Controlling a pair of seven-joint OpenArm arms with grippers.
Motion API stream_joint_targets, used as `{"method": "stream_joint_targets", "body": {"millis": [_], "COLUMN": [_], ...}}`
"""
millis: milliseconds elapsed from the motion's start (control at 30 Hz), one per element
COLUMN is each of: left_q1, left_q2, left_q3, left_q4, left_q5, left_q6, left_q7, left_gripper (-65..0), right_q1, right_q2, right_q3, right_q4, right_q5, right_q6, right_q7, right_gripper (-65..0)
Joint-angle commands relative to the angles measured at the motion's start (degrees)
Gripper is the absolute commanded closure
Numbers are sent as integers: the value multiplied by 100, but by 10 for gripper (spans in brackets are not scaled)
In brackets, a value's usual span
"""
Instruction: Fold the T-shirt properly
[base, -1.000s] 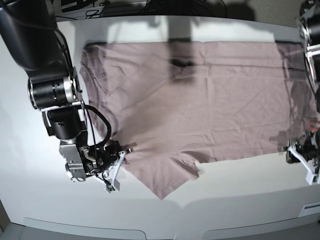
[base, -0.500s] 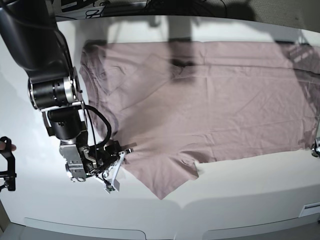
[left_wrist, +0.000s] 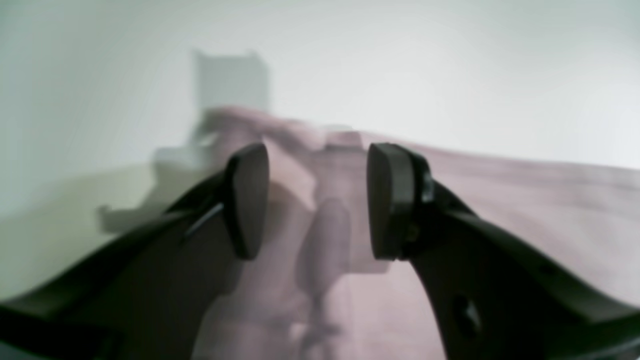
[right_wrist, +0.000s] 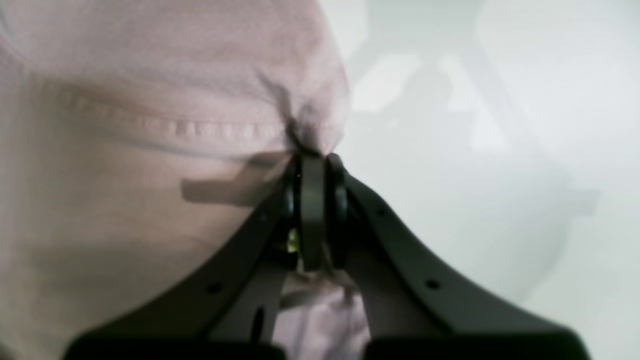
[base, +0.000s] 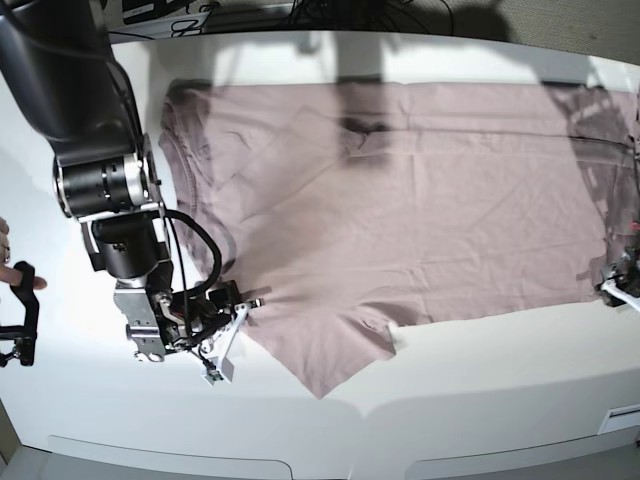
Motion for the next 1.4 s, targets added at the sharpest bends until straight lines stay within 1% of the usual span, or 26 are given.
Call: {"method": "stream_joint_targets", "body": {"millis": [0, 67, 100, 167, 233, 300, 400, 433, 533, 633, 700, 800, 1067, 1233, 1300, 1367], "left_q1": [-157, -144, -149, -160, -140, -61, 153, 238, 446, 505, 487, 479, 535, 601, 686, 728], "left_q2": [-192, -332, -407, -560, -627, -634, -551, -490, -260, -131, -149, -223, -260, -258, -258, -258], "left_q3": [-24, -24, -24, -24, -24, -24, -24, -24, -24, -24, -24, -24, -24, -24, -24, -24], "left_q4": [76, 76, 76, 76, 74, 74, 63, 63, 63, 66, 66, 66, 66, 66, 66, 66], "left_q5": [-26, -133, -284, -629, -761, -756, -787, -813, -833, -575, -544, -542, -544, -544, -544, -544], "left_q6": [7, -7, -39, -304, -332, -380, -662, -678, -675, -669, -590, -350, -352, -352, -356, -356], "left_q7": [-107, 22, 96, 199, 264, 304, 256, 247, 76, -120, -236, -544, -861, -776, -774, -739], "left_gripper": [-309, -309, -309, -309, -309, -309, -309, -309, -309, -309, -309, -309, -309, -309, -286, -236], "right_q1": [177, 179, 177, 177, 177, 177, 177, 179, 177, 179, 179, 179, 179, 179, 179, 181], "right_q2": [68, 103, 118, 133, 153, 168, 195, 203, 210, 214, 212, 225, 280, 323, 313, 297], "right_q3": [7, 7, 7, 7, 7, 7, 7, 7, 7, 7, 7, 7, 7, 7, 7, 7], "right_q4": [61, 63, 63, 63, 63, 63, 63, 63, 63, 63, 63, 63, 142, 160, 160, 160], "right_q5": [17, 26, 26, 22, 26, 28, 79, 162, 358, 415, 415, 415, 457, 455, 459, 459], "right_q6": [39, 68, 76, 92, 92, 98, 129, 168, 323, 352, 350, 352, 422, 422, 422, 422], "right_q7": [-76, -63, -46, -50, -48, -48, -50, -48, -52, -72, -76, -111, -118, -162, -157, -155], "right_gripper": [0, 0, 0, 0, 0, 0, 0, 0, 0, 0, 0, 0, 0, 0, 0, 0]}}
